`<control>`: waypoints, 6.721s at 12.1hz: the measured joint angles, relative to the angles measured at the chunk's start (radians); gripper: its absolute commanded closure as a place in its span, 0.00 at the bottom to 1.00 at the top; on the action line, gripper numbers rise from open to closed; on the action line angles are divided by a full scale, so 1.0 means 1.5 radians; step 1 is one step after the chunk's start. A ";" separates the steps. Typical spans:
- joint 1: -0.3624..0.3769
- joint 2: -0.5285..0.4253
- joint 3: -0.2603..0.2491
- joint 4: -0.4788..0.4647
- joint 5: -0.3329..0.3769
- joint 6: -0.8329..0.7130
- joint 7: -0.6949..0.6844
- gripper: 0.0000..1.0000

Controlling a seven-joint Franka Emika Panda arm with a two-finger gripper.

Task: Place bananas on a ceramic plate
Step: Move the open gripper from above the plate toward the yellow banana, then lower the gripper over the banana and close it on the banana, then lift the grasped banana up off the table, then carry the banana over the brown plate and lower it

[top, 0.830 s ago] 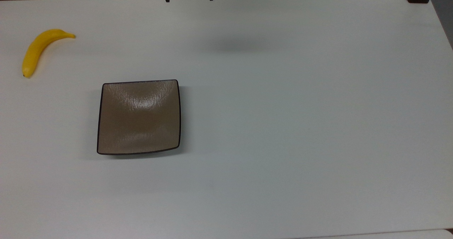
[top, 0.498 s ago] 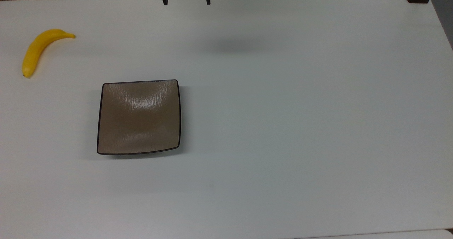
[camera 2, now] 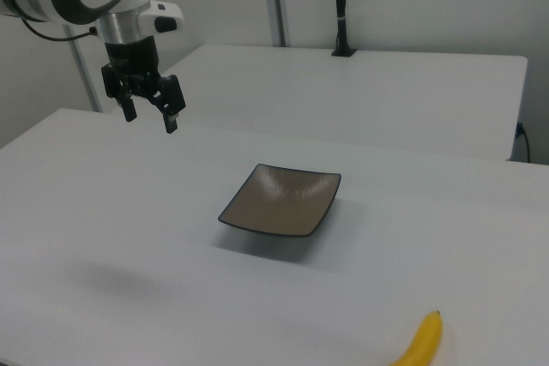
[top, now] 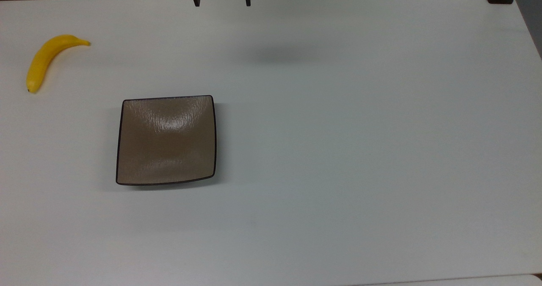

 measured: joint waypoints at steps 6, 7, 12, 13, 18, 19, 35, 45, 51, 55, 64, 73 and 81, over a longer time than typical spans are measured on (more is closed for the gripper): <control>-0.027 -0.001 0.000 0.000 -0.001 0.000 0.000 0.00; -0.041 -0.001 -0.001 0.000 -0.001 0.001 0.000 0.00; -0.171 -0.001 -0.002 0.000 -0.003 0.002 -0.098 0.00; -0.206 0.000 -0.003 0.000 -0.003 0.005 -0.117 0.00; -0.348 0.033 -0.007 -0.002 -0.012 0.050 -0.183 0.00; -0.362 0.044 -0.007 -0.002 -0.019 0.065 -0.185 0.00; -0.486 0.291 -0.006 -0.020 -0.058 0.319 -0.293 0.00; -0.489 0.319 -0.006 -0.055 -0.090 0.381 -0.293 0.14; -0.490 0.319 -0.006 -0.055 -0.096 0.381 -0.293 0.99; -0.490 0.319 -0.006 -0.055 -0.096 0.381 -0.292 1.00; -0.457 0.264 0.000 0.040 -0.096 0.265 -0.293 1.00; -0.344 0.225 0.009 0.150 0.010 0.137 -0.223 1.00; -0.225 0.261 0.012 0.150 0.011 0.150 -0.016 1.00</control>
